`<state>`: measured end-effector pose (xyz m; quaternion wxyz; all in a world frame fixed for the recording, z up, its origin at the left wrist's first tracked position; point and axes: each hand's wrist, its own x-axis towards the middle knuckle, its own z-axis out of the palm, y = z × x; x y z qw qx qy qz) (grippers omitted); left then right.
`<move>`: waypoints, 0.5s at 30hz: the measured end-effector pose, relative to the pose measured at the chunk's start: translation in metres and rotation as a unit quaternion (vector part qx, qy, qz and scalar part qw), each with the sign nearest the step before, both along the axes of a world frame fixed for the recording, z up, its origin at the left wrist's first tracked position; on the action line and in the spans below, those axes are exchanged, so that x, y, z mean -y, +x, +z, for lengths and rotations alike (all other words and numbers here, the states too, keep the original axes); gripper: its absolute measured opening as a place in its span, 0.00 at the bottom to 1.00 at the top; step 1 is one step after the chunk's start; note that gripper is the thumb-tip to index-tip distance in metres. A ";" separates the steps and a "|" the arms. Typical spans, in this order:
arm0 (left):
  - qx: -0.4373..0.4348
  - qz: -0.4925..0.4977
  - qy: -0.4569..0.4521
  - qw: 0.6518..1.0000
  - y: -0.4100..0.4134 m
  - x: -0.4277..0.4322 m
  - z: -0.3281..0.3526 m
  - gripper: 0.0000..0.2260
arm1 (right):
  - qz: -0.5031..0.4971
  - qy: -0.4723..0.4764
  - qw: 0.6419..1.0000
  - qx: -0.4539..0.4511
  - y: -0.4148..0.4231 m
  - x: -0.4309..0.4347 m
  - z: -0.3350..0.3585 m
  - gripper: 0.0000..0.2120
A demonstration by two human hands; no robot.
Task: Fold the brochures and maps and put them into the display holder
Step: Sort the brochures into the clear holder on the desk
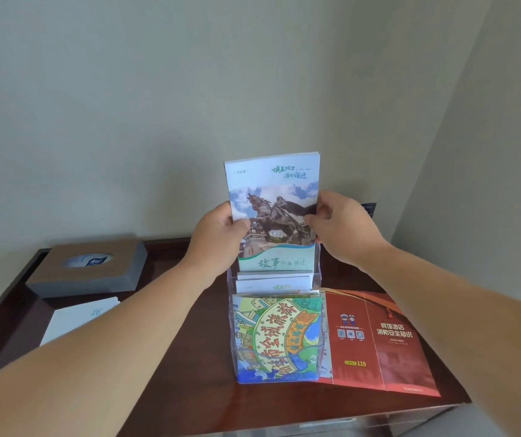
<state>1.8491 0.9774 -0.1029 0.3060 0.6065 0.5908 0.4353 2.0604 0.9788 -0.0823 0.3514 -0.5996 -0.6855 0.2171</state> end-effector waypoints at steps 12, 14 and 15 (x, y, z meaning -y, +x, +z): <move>-0.041 0.012 -0.108 0.993 0.001 0.002 -0.034 0.07 | -0.031 -0.076 0.995 0.050 -0.007 -0.002 -0.039 0.04; -0.048 0.020 -0.122 0.991 0.004 0.001 -0.042 0.05 | -0.037 -0.084 0.994 0.064 -0.009 -0.004 -0.048 0.02; -0.056 0.026 -0.120 0.991 0.005 0.000 -0.044 0.06 | -0.038 -0.090 0.993 0.067 -0.009 -0.005 -0.053 0.01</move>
